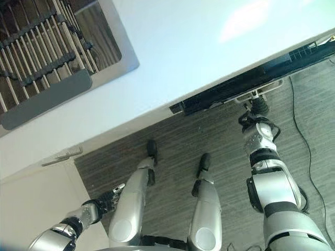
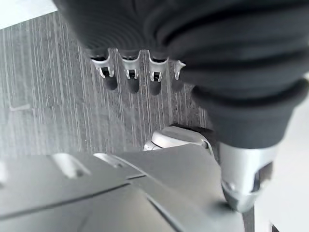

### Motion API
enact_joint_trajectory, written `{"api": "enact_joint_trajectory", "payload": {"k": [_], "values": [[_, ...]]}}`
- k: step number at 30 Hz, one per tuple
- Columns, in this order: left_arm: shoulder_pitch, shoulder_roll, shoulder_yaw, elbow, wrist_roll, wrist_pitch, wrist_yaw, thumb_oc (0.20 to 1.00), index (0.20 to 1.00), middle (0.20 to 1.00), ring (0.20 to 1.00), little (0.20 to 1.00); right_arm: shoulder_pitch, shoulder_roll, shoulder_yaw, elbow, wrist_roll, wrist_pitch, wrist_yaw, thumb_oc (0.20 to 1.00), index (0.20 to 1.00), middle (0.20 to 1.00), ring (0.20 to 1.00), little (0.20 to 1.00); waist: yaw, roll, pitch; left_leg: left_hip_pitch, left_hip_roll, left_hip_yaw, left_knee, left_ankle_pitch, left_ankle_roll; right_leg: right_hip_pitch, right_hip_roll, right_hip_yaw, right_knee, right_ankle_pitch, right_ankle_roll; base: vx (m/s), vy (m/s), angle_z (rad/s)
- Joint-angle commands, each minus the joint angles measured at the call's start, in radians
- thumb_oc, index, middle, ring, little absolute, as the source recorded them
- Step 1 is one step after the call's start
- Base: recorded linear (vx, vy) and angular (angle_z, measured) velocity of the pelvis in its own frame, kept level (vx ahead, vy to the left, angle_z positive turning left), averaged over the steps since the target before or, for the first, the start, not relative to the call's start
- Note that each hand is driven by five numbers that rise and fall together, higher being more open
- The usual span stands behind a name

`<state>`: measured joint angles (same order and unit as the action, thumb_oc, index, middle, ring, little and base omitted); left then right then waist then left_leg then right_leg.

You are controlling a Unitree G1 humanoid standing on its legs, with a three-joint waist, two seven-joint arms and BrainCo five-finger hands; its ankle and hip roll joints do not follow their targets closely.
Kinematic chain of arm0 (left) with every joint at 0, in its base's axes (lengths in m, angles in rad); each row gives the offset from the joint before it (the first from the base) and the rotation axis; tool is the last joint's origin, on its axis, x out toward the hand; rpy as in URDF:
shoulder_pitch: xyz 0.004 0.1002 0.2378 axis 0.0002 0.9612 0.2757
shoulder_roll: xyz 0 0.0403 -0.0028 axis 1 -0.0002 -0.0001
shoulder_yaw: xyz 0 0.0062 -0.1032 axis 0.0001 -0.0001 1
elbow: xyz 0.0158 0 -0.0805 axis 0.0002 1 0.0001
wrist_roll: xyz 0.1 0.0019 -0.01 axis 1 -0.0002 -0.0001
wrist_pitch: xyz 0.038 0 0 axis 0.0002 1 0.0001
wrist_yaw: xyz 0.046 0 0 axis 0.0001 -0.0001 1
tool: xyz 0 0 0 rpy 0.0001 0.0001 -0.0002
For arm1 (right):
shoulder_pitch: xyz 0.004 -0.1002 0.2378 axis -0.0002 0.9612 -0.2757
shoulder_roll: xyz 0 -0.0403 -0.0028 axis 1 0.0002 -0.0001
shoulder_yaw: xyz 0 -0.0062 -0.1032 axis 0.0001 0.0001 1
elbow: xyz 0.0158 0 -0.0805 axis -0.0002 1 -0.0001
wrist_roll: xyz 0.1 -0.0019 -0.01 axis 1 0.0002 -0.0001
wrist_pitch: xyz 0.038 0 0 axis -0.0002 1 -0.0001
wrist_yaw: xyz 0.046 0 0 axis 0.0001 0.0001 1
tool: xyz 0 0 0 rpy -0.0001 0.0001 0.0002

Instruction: Place the dishes in the dishwasher.

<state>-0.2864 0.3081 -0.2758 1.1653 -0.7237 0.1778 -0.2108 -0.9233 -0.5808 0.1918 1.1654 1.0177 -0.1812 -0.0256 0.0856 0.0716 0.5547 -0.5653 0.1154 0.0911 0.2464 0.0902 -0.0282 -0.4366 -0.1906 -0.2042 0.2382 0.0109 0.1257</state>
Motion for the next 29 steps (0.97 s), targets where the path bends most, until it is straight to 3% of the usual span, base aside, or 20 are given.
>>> {"api": "enact_joint_trajectory", "payload": {"k": [1, 8, 10, 15, 17, 20, 23, 26, 29], "values": [[0.041, 0.053, -0.030, 0.005, 0.013, 0.018, -0.012, 1.000, 1.000, 1.000, 1.000, 1.000, -0.161, -0.049, 0.062, -0.176, -0.112, -0.073, 0.026, 1.000, 1.000, 1.000, 1.000, 1.000, 0.033, -0.048, -0.035, 0.027, -0.047, -0.012, 0.054, -0.101, 0.009, -0.056, -0.012, 0.007, 0.062, 0.013, -0.003, 0.06, 0.010, 0.03], [0.057, 0.090, -0.014, -0.025, 0.014, 0.031, 0.001, 1.000, 1.000, 1.000, 1.000, 1.000, -0.242, -0.084, 0.104, -0.232, -0.141, -0.071, 0.012, 1.000, 1.000, 1.000, 1.000, 1.000, 0.049, -0.081, -0.035, 0.028, -0.047, -0.019, 0.054, -0.109, -0.001, -0.064, -0.037, -0.003, 0.062, 0.021, 0.018, 0.04, -0.061, 0.08], [0.065, 0.097, -0.010, -0.024, 0.002, 0.056, -0.010, 1.000, 1.000, 1.000, 1.000, 1.000, -0.292, -0.090, 0.140, -0.222, -0.152, -0.064, 0.003, 1.000, 1.000, 1.000, 1.000, 1.000, 0.057, -0.082, -0.035, 0.035, -0.044, -0.026, 0.054, -0.110, -0.005, -0.055, -0.036, -0.008, 0.062, 0.017, 0.018, 0.03, -0.016, 0.13], [0.075, 0.109, -0.004, -0.019, 0.019, 0.041, -0.028, 1.000, 1.000, 1.000, 1.000, 1.000, -0.366, -0.106, 0.179, -0.204, -0.179, -0.060, 0.015, 1.000, 1.000, 1.000, 1.000, 1.000, 0.079, -0.083, -0.035, 0.049, -0.043, -0.043, 0.054, -0.114, -0.011, -0.025, -0.036, -0.028, 0.062, 0.006, 0.017, 0.00, -0.016, 0.01], [0.085, 0.126, 0.007, -0.021, 0.029, 0.042, -0.038, 1.000, 1.000, 1.000, 1.000, 1.000, -0.377, -0.119, 0.184, -0.207, -0.179, -0.036, 0.029, 1.000, 1.000, 1.000, 1.000, 1.000, 0.089, -0.091, -0.035, 0.058, -0.041, -0.051, 0.054, -0.115, -0.014, -0.008, -0.035, -0.039, 0.062, 0.003, 0.020, -0.01, -0.079, 0.10], [0.089, 0.136, 0.017, -0.024, 0.070, 0.100, -0.116, 1.000, 1.000, 1.000, 1.000, 1.000, -0.358, -0.113, 0.193, -0.213, -0.156, 0.026, 0.039, 1.000, 1.000, 1.000, 1.000, 1.000, 0.096, -0.103, -0.035, 0.081, -0.039, -0.048, 0.054, -0.120, -0.014, 0.016, -0.034, -0.048, 0.062, -0.002, 0.021, -0.03, -0.047, 0.24], [0.100, 0.120, 0.014, -0.002, 0.046, 0.032, -0.161, 1.000, 1.000, 1.000, 1.000, 1.000, -0.276, -0.066, 0.148, -0.192, -0.086, 0.085, 0.065, 1.000, 1.000, 1.000, 1.000, 1.000, 0.095, -0.105, -0.035, 0.131, -0.031, -0.038, 0.054, -0.135, -0.016, 0.065, -0.031, -0.052, 0.062, -0.015, 0.021, -0.05, 0.034, 0.02], [0.088, 0.099, 0.028, 0.002, 0.020, -0.004, -0.135, 1.000, 1.000, 1.000, 1.000, 1.000, -0.123, 0.007, 0.108, -0.202, -0.104, 0.093, 0.068, 1.000, 1.000, 1.000, 1.000, 1.000, 0.086, -0.105, -0.043, 0.176, -0.027, -0.020, 0.054, -0.152, -0.015, 0.110, -0.030, -0.052, 0.062, -0.027, 0.022, -0.05, 0.064, -0.09], [0.097, 0.043, 0.043, 0.009, -0.017, -0.031, -0.189, 1.000, 1.000, 1.000, 1.000, 1.000, 0.198, 0.139, 0.046, -0.200, -0.202, 0.108, 0.109, 1.000, 1.000, 1.000, 1.000, 1.000, 0.053, -0.103, -0.115, 0.222, -0.014, -0.011, 0.054, -0.173, -0.018, 0.169, -0.025, -0.051, 0.062, -0.047, 0.017, 0.00, 0.039, -0.01]]}}
